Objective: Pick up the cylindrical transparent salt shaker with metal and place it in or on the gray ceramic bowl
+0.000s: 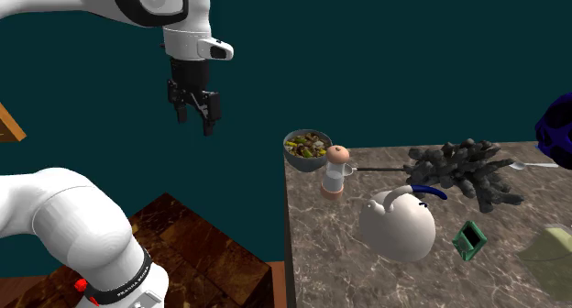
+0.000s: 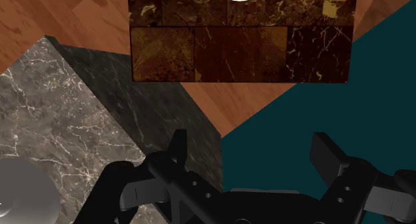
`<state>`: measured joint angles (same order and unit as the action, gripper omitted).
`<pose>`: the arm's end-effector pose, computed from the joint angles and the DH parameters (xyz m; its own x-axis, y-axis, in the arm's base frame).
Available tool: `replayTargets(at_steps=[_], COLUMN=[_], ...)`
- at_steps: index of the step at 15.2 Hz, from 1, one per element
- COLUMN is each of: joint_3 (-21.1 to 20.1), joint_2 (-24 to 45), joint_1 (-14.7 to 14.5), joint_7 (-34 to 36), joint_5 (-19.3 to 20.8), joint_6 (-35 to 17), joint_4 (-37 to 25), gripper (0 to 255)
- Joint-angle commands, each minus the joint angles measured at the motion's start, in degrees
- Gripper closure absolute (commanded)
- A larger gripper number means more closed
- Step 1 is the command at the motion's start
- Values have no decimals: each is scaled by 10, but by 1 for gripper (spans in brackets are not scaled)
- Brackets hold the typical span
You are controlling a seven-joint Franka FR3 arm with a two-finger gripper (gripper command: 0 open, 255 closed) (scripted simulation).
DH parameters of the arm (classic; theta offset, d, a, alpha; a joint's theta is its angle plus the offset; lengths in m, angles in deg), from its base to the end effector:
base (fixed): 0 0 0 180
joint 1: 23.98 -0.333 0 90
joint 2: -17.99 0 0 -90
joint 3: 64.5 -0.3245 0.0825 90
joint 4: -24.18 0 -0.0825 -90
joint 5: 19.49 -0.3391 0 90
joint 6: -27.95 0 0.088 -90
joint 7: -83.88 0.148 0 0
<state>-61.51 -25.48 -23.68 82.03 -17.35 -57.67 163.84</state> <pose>0.2414 -0.0225 0.5087 0.9829 -0.0063 -0.1840 -0.0073 -1.0000 -0.0047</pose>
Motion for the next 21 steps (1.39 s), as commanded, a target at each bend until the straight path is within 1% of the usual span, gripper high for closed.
replayTargets(at_steps=[1, 7, 12, 17, 21], joint_3=[0, 67, 120, 169, 202], joint_2=[0, 89, 178, 277, 364], joint_1=[0, 15, 21, 23, 27], joint_7=[0, -73, -136, -205, -266], joint_5=[0, 28, 30, 7, -29], joint_6=[0, -79, -137, -181, -204], joint_4=[0, -30, -76, -141, -206], gripper=[0, 0, 0, 0, 0])
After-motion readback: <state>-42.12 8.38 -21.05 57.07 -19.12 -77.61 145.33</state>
